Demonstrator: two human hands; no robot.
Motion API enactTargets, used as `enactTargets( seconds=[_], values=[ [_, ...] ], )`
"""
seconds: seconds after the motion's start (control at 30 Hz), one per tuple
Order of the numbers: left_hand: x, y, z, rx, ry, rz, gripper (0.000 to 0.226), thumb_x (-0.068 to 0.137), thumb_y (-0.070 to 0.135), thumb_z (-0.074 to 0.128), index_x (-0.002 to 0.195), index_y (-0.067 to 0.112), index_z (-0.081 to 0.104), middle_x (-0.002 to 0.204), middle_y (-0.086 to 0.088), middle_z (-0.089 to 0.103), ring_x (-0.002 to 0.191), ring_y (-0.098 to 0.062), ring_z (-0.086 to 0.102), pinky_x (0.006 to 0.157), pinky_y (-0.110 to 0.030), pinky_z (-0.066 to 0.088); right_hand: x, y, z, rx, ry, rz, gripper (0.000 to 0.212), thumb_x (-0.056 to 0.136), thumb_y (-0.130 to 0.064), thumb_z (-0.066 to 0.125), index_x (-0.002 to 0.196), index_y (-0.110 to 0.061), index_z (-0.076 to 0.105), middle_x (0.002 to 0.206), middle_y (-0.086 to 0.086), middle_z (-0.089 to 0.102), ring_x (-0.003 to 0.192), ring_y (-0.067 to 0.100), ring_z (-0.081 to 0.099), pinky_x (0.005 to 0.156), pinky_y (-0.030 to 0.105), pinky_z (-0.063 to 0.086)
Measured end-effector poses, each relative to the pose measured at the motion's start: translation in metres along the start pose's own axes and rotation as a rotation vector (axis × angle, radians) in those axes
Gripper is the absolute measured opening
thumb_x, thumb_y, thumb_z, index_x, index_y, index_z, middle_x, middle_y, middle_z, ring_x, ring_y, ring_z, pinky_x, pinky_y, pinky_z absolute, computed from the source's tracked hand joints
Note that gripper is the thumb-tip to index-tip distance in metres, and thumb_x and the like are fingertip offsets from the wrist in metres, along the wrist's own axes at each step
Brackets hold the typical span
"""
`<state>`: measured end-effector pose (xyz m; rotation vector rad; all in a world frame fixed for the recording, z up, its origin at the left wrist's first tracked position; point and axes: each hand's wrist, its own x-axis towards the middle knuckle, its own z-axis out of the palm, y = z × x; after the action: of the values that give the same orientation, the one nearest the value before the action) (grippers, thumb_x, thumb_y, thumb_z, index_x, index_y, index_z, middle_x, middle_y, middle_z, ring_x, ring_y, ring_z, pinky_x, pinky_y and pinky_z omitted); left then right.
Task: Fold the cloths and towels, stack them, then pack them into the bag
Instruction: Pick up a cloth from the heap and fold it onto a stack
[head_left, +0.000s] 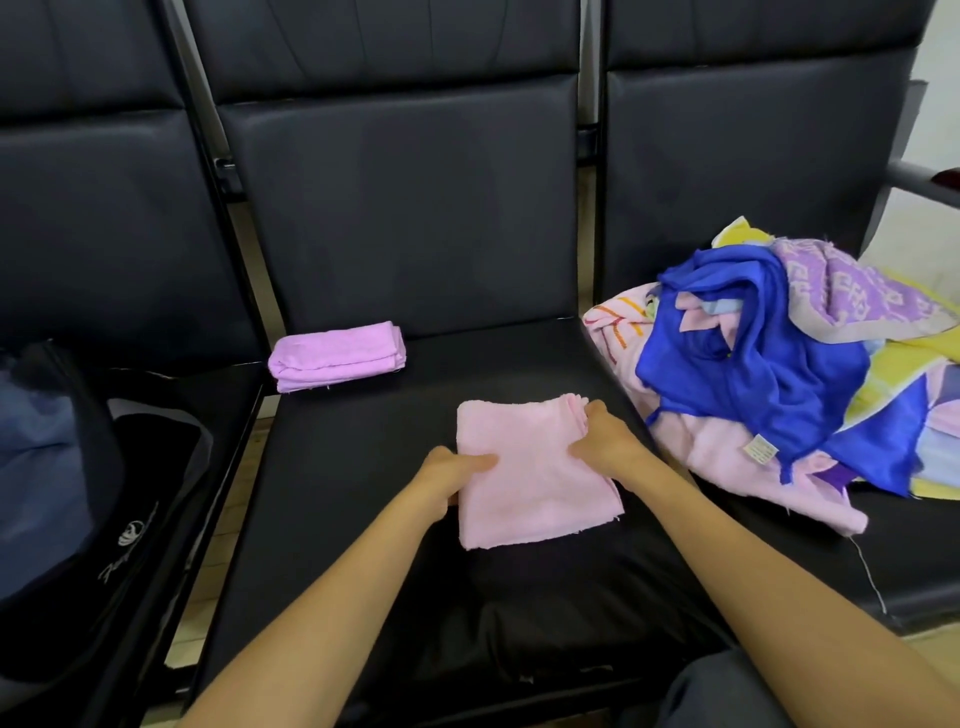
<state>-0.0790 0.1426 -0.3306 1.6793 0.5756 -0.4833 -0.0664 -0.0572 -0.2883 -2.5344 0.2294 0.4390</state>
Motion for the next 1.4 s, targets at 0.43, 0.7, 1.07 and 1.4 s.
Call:
enactTargets(
  seconds=[0.43, 0.7, 1.07, 1.4],
  values=[
    [-0.050, 0.044, -0.013, 0.021, -0.098, 0.352, 0.042, 0.091, 0.032, 0.057, 0.131, 0.024, 0.048, 0.122, -0.001, 0.059, 0.107, -0.019, 0.057, 0.093, -0.039, 0.047, -0.011, -0.015, 0.007, 0.176, -0.093, 0.034, 0.049, 0.095, -0.013, 0.047, 0.142, -0.009, 0.032, 0.123, 0.010, 0.052, 0.102, 0.022, 0.056, 0.079, 0.030, 0.047],
    [-0.118, 0.112, -0.057, 0.168, -0.093, 0.508, 0.033, 0.089, 0.040, 0.059, 0.119, 0.029, 0.052, 0.119, 0.001, 0.060, 0.108, -0.019, 0.057, 0.096, -0.043, 0.046, -0.031, -0.052, 0.009, 1.234, -0.539, 0.256, 0.071, 0.089, -0.063, 0.047, 0.128, -0.003, 0.046, 0.130, 0.019, 0.056, 0.122, 0.039, 0.052, 0.100, 0.051, 0.042],
    [-0.122, 0.062, -0.107, -0.180, -0.014, 0.322, 0.033, 0.091, 0.034, 0.062, 0.118, 0.016, 0.055, 0.111, -0.008, 0.065, 0.101, -0.025, 0.061, 0.086, -0.041, 0.049, -0.053, -0.061, 0.008, 1.325, -0.488, -0.088, 0.084, 0.078, -0.022, 0.073, 0.147, -0.033, 0.027, 0.133, 0.007, 0.049, 0.109, 0.029, 0.061, 0.088, 0.047, 0.053],
    [-0.093, 0.016, -0.121, -0.096, -0.204, 0.351, 0.065, 0.083, 0.013, 0.072, 0.135, 0.038, 0.043, 0.134, 0.004, 0.048, 0.119, -0.020, 0.054, 0.101, -0.043, 0.047, -0.052, -0.059, 0.008, 0.941, -0.464, -0.271, 0.038, 0.087, -0.012, 0.065, 0.120, -0.029, 0.060, 0.128, 0.004, 0.054, 0.114, 0.026, 0.057, 0.096, 0.049, 0.050]
  ],
)
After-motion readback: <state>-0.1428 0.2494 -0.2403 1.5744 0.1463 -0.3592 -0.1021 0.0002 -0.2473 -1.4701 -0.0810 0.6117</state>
